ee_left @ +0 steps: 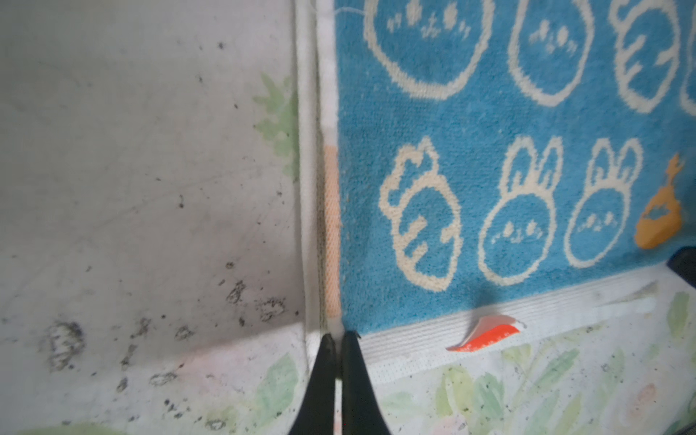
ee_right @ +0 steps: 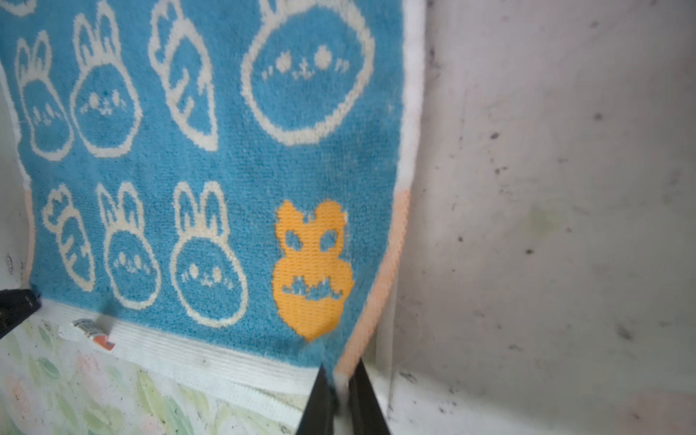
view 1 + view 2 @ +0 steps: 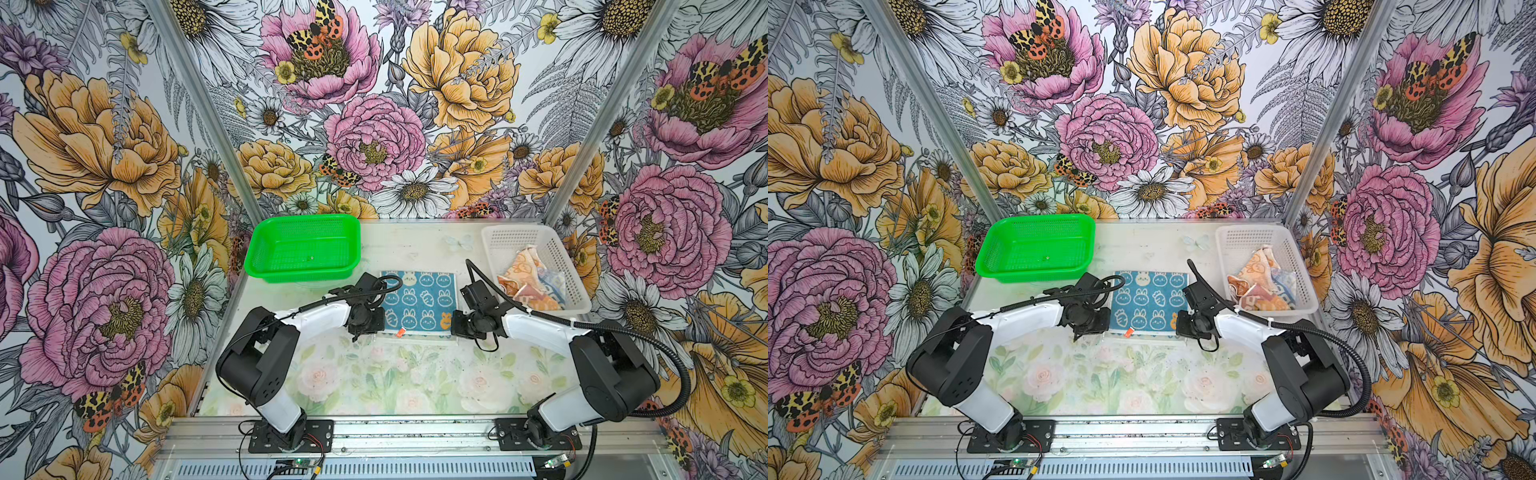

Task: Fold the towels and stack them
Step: 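Press the folded edge down with both grippers and open them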

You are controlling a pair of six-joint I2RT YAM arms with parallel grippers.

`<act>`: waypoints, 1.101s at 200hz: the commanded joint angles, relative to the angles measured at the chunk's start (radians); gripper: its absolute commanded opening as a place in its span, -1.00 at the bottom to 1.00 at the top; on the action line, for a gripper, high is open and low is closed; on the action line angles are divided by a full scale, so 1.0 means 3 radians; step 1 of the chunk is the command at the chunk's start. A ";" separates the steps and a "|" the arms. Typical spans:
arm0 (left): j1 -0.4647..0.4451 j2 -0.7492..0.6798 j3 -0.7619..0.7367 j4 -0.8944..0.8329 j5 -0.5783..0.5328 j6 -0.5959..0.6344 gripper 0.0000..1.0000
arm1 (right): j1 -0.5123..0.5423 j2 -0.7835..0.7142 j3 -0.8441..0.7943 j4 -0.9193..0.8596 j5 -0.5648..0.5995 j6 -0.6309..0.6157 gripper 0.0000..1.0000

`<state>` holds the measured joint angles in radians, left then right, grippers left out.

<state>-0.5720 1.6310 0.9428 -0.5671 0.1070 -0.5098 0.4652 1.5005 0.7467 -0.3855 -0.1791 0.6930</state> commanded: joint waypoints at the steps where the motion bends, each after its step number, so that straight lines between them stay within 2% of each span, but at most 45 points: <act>1: 0.0051 -0.0059 0.0131 -0.0037 -0.0111 0.0016 -1.00 | -0.0017 -0.0149 0.0041 -0.0061 0.0070 0.0001 -0.95; 10: 0.0078 -0.0106 0.0153 -0.0052 -0.0108 0.0017 -1.00 | -0.0017 -0.0200 0.0064 -0.0097 0.0065 0.0002 -1.00; 50: 0.0158 -0.0387 0.0263 -0.0255 -0.0181 0.0068 -1.00 | -0.0010 -0.0498 0.0096 -0.0275 0.0040 0.0002 -1.00; 92: 0.0134 -0.0614 0.0081 -0.0307 -0.0202 0.0021 -1.00 | 0.0070 -0.0693 -0.0049 -0.0337 0.0009 0.0079 -1.00; 149: 0.0010 -0.0399 -0.0209 -0.0107 -0.0214 -0.0043 -1.00 | 0.0188 -0.0399 -0.0240 -0.0142 0.0083 0.0143 -1.00; 220: -0.0118 -0.0113 -0.0221 0.0113 -0.0079 -0.0093 -1.00 | 0.0194 -0.0213 -0.0331 -0.0016 0.0166 0.0185 -1.00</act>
<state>-0.5888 1.5730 0.8806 -0.5674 0.0895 -0.5255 0.5251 1.4296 0.6682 -0.3916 -0.1860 0.7403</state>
